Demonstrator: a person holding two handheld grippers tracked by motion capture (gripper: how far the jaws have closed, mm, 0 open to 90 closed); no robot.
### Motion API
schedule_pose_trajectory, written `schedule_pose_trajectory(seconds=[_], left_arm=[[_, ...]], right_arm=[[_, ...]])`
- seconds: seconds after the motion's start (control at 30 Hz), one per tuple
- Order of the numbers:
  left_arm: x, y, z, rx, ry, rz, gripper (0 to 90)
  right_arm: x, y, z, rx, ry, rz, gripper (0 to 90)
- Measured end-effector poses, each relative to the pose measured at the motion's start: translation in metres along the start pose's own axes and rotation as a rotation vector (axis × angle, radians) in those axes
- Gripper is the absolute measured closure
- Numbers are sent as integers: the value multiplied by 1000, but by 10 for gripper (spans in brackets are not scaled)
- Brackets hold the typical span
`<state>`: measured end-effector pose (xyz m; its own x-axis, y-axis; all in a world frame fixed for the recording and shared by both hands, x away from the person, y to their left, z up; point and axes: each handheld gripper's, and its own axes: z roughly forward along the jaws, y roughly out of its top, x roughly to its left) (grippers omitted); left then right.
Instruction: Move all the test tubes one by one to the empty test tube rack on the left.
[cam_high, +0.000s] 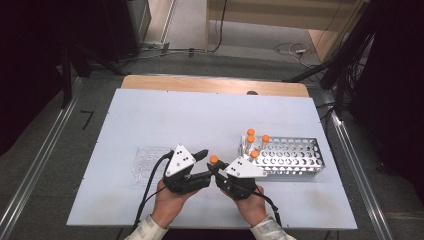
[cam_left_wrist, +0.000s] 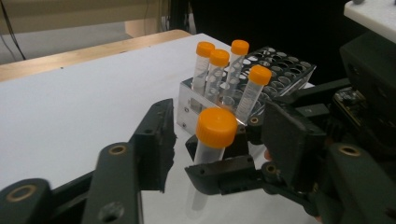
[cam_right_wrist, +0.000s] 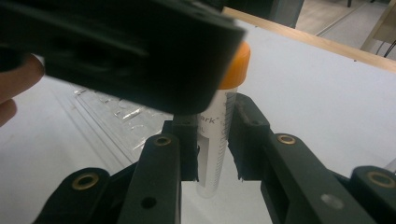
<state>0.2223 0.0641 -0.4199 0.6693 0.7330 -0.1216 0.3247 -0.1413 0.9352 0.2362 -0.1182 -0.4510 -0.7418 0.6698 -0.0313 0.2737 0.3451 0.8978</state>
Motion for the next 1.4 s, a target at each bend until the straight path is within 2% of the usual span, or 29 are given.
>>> schedule_pose_trajectory(seconds=[0.1,0.17,0.37,0.8,0.87,0.93,0.97,1.0,1.03,1.17,1.4], left_arm=[[0,-1,3,4,-14,3,605],[1,-3,5,14,-27,0,627],[2,-4,6,22,-28,1,683],[5,-3,7,20,-32,-1,703],[5,-2,6,13,-27,1,703],[7,-1,6,3,-28,-11,703],[8,-1,5,-1,-28,-20,703],[10,0,4,0,-25,-21,703],[12,0,4,-7,-24,-28,703],[20,3,-2,-32,-22,-61,703],[30,12,-14,-61,-5,-74,703]], right_arm=[[-1,0,-1,-4,1,0,716],[-1,0,-2,-7,0,-1,716],[-1,-1,-2,-7,2,8,716],[-3,0,-2,-8,14,11,710],[-3,1,-3,-8,19,14,676],[-5,0,-5,1,34,33,518],[-5,0,-5,1,34,33,518],[-8,-1,-7,-2,41,44,434],[-8,-1,-7,-2,41,44,434],[-13,-4,-11,10,32,85,305],[-18,-10,-19,4,25,113,280]])
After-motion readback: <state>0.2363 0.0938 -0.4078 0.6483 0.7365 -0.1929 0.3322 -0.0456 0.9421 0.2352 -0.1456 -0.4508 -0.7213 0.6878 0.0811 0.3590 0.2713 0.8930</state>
